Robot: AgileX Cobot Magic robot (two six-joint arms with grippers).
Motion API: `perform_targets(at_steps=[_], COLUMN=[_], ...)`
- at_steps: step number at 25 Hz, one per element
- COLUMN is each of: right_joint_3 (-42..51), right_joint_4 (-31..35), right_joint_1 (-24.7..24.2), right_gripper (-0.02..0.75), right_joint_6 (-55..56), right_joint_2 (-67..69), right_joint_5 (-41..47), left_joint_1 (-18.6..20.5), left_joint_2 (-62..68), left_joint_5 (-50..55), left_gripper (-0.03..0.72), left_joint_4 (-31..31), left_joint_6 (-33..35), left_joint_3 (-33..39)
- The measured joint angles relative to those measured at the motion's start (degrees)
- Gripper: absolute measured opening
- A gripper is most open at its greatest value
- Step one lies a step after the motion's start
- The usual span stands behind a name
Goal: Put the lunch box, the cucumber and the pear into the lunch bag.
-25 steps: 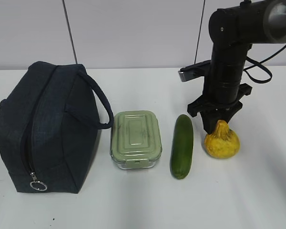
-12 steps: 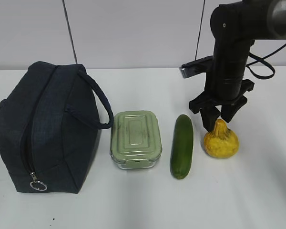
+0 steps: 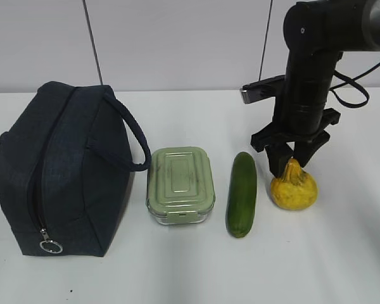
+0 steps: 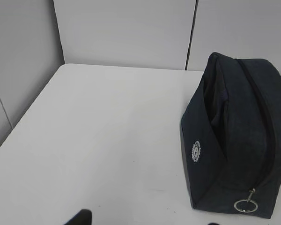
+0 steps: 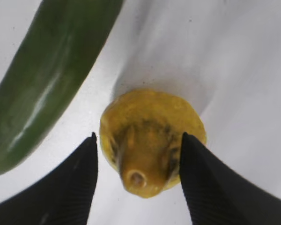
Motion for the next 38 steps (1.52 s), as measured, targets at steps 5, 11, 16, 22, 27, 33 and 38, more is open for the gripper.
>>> perform_targets(at_steps=[5, 11, 16, 22, 27, 33, 38], right_joint_3=[0.4, 0.4, 0.4, 0.4, 0.4, 0.4, 0.4], right_joint_4=[-1.5, -1.8, -1.9, -1.9, -1.9, -1.9, -1.9], right_joint_1=[0.0, 0.0, 0.0, 0.0, 0.0, 0.0, 0.0], right_gripper=[0.433, 0.348, 0.260, 0.239, 0.239, 0.237, 0.237], right_joint_6=[0.0, 0.0, 0.0, 0.0, 0.0, 0.0, -0.1], right_joint_2=[0.0, 0.0, 0.0, 0.0, -0.2, -2.5, -4.4], right_joint_5=[0.0, 0.0, 0.0, 0.0, 0.0, 0.0, 0.0], left_joint_1=[0.0, 0.0, 0.0, 0.0, 0.0, 0.0, 0.0], left_joint_2=[0.0, 0.0, 0.0, 0.0, 3.4, 11.9, 21.6], left_joint_5=[0.0, 0.0, 0.0, 0.0, 0.0, -7.8, -17.5], left_gripper=[0.435, 0.435, 0.435, 0.435, 0.435, 0.435, 0.435], left_joint_4=[0.0, 0.0, 0.0, 0.0, -2.8, -17.3, -29.1], left_joint_6=[0.0, 0.0, 0.0, 0.0, 0.1, 4.6, 10.5], left_joint_3=[0.0, 0.0, 0.0, 0.0, 0.0, -0.5, -0.6])
